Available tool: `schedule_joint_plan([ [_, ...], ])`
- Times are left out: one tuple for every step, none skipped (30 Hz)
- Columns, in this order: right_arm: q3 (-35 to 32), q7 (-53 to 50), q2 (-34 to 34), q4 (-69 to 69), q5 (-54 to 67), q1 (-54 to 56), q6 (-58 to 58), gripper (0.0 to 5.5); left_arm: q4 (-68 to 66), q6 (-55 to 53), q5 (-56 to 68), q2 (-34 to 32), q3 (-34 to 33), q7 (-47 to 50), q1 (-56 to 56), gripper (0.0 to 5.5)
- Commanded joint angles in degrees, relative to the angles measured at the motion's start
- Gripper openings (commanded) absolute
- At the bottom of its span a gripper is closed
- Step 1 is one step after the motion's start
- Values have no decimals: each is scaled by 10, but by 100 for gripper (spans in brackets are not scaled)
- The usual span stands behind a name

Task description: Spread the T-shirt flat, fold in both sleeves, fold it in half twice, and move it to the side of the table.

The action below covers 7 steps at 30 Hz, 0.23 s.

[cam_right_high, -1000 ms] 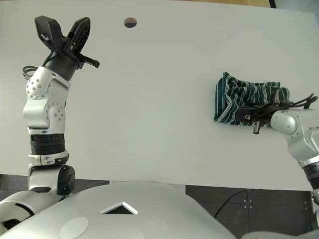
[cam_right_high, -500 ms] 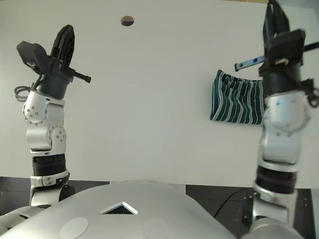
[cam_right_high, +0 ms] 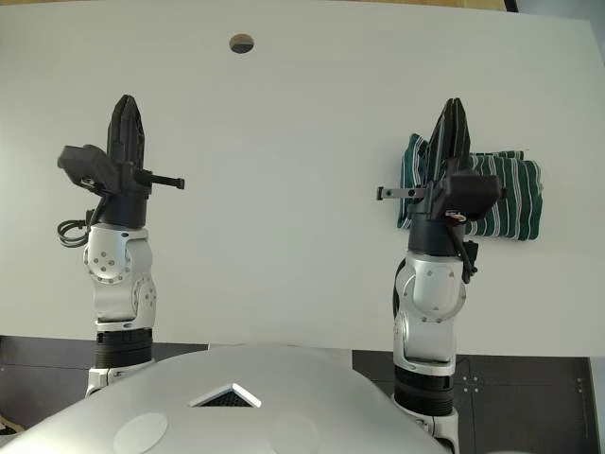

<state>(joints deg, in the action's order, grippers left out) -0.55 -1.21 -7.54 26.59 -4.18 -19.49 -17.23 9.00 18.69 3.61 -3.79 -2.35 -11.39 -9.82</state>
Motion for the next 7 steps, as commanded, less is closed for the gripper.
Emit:
schedule_joint_plan([
  [-6, -2, 7, -22, -3, 3, -13, 11, -15, 7, -7, 2, 4, 11, 8, 10],
  [-7, -1, 8, -26, -2, 5, -14, 11, -16, 8, -8, 2, 5, 13, 9, 10],
  [-8, 0, 8, -33, -2, 6, -18, 11, -18, 9, -9, 1, 6, 13, 9, 10],
  [-8, 0, 9, -38, -2, 7, -20, 11, -19, 10, -8, 1, 6, 14, 9, 10],
  [-7, 0, 11, -44, -2, 9, -21, 11, -21, 12, -8, 1, 6, 15, 9, 10],
  [-6, 1, 12, -49, -2, 11, -22, 11, -21, 13, -7, 1, 6, 16, 7, 10],
  [-6, 1, 13, -52, -1, 14, -22, 11, -22, 14, -7, 1, 5, 17, 6, 10],
])
